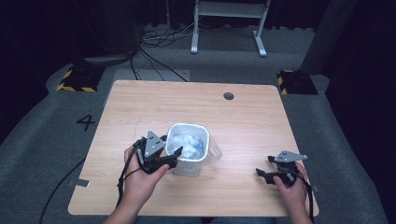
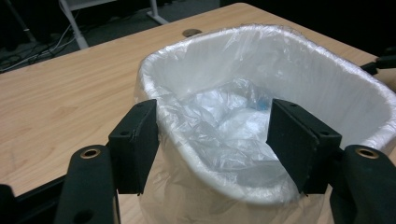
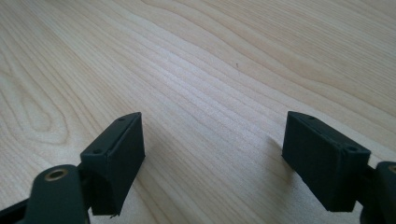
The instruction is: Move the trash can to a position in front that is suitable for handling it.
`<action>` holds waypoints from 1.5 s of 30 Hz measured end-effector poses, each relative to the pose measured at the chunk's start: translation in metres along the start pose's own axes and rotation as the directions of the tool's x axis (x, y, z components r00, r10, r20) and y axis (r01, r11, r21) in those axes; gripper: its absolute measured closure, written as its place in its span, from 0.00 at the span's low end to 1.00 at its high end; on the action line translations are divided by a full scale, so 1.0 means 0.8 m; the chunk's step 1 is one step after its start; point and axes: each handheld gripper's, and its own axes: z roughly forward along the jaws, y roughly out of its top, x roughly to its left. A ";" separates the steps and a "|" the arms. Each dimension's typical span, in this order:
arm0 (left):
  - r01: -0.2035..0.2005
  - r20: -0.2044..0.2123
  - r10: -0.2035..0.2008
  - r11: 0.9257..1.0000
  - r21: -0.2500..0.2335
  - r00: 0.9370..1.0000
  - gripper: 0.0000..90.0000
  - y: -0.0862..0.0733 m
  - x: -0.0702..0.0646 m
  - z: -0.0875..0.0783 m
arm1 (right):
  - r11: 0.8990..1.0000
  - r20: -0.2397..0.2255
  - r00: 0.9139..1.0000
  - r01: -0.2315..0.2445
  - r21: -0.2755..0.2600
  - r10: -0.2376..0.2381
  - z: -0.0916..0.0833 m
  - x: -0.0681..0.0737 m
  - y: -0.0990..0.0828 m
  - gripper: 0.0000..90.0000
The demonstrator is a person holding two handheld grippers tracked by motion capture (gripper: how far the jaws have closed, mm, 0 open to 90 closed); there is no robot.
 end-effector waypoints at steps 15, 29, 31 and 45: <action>-0.016 0.066 0.018 0.999 -0.036 0.998 0.30 0.008 -0.048 -0.006 | 1.000 0.000 1.000 0.000 0.000 0.000 0.000 0.000 0.000 0.23; -0.083 -0.018 0.082 0.996 -0.046 0.996 0.26 -0.012 -0.015 -0.042 | 1.000 0.037 0.999 0.017 -0.006 -0.017 0.000 0.005 0.000 0.20; -0.113 -0.031 0.112 0.993 -0.028 0.993 0.25 -0.021 -0.010 -0.046 | 1.000 0.054 0.999 0.005 -0.005 -0.005 -0.001 0.007 0.000 0.19; -0.123 -0.034 0.126 0.989 0.082 0.991 0.25 -0.083 0.032 -0.038 | 0.996 0.091 0.992 -0.086 0.017 0.084 -0.002 0.011 -0.001 0.18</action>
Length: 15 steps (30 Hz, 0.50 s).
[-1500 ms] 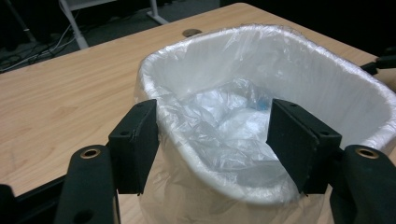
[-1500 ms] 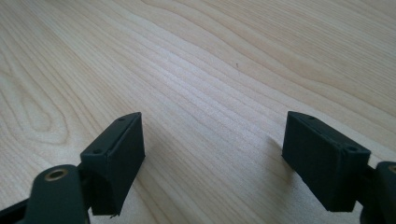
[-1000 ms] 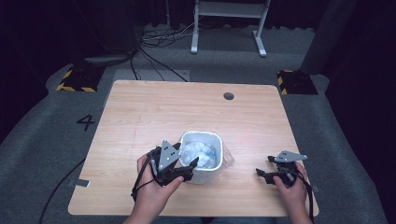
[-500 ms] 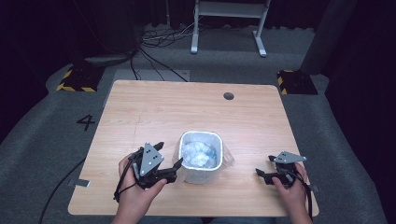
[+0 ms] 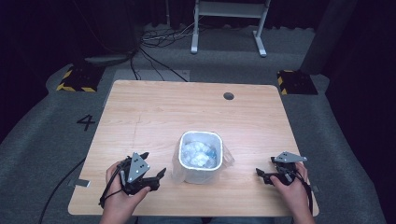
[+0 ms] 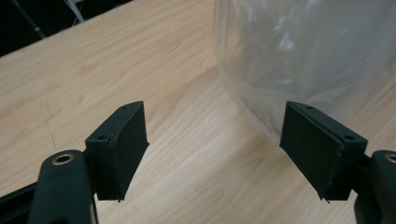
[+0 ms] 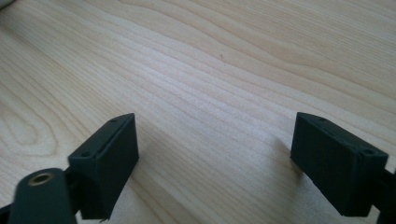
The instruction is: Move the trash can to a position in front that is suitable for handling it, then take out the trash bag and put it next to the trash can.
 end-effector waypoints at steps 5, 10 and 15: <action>0.012 0.009 -0.012 0.999 0.031 1.000 0.25 -0.017 0.002 0.009 | 0.998 -0.024 0.998 0.066 0.001 -0.066 -0.010 0.014 0.009 0.23; 0.003 0.026 -0.004 0.999 0.049 1.000 0.24 -0.026 -0.002 0.017 | 0.994 -0.065 0.992 0.104 -0.025 -0.105 -0.017 0.032 0.016 0.21; -0.014 0.048 0.011 0.998 0.056 0.999 0.23 -0.032 -0.008 0.024 | 0.990 -0.126 0.982 0.133 -0.054 -0.139 -0.014 0.051 0.025 0.19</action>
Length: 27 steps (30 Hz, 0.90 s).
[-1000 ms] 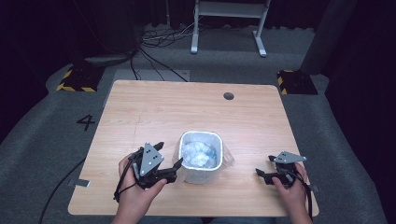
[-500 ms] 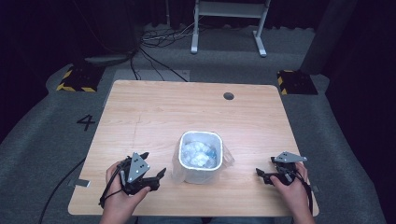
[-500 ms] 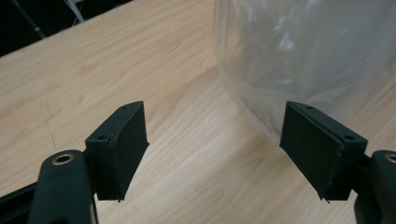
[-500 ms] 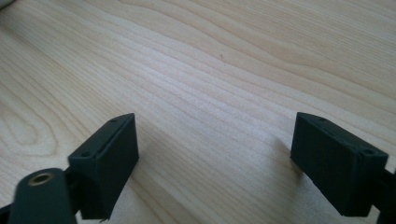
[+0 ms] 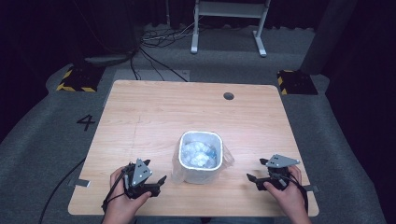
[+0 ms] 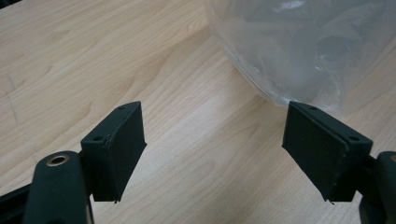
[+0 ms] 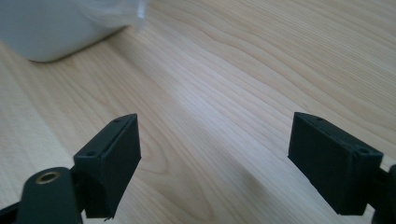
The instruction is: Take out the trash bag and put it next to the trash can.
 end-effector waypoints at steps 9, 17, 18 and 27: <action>-0.002 0.021 0.002 1.000 0.013 1.000 0.25 -0.011 -0.005 0.014 | 0.999 -0.073 0.996 0.044 -0.025 -0.046 0.023 0.023 0.019 0.19; -0.017 0.085 0.016 1.000 0.006 0.996 0.23 -0.012 -0.019 0.023 | 0.997 -0.089 0.995 0.051 -0.054 -0.055 0.043 0.032 0.037 0.19; -0.019 0.089 0.019 1.000 0.005 0.996 0.23 -0.012 -0.020 0.023 | 0.997 -0.087 0.995 0.046 -0.059 -0.051 0.045 0.031 0.039 0.19; -0.018 0.092 0.017 1.000 0.008 0.996 0.22 -0.012 -0.021 0.024 | 0.995 -0.151 0.986 0.055 -0.080 -0.067 0.054 0.038 0.055 0.71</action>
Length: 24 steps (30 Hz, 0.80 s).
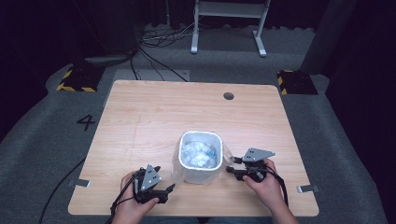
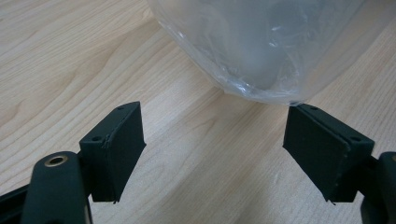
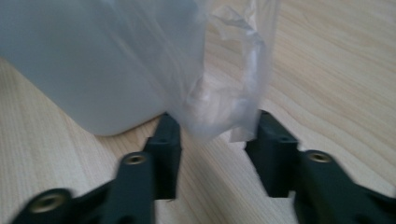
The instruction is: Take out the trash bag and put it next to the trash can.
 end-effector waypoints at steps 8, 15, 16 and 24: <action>0.007 -0.031 -0.007 1.000 -0.007 0.999 0.23 -0.002 0.010 -0.010 | 0.996 0.021 0.999 0.036 -0.087 -0.035 -0.033 0.012 0.013 0.99; 0.015 -0.038 -0.015 1.000 -0.005 0.999 0.24 -0.004 0.013 -0.011 | 0.992 0.027 0.999 0.028 -0.122 -0.025 -0.050 0.010 0.024 0.99; 0.017 -0.036 -0.017 1.000 -0.005 0.999 0.24 -0.004 0.013 -0.012 | 0.992 0.025 0.999 0.026 -0.125 -0.023 -0.051 0.009 0.025 0.99; 0.024 -0.043 -0.024 1.000 -0.010 0.999 0.24 -0.005 0.017 -0.016 | 0.987 0.043 0.999 0.025 -0.160 -0.018 -0.065 0.006 0.040 0.99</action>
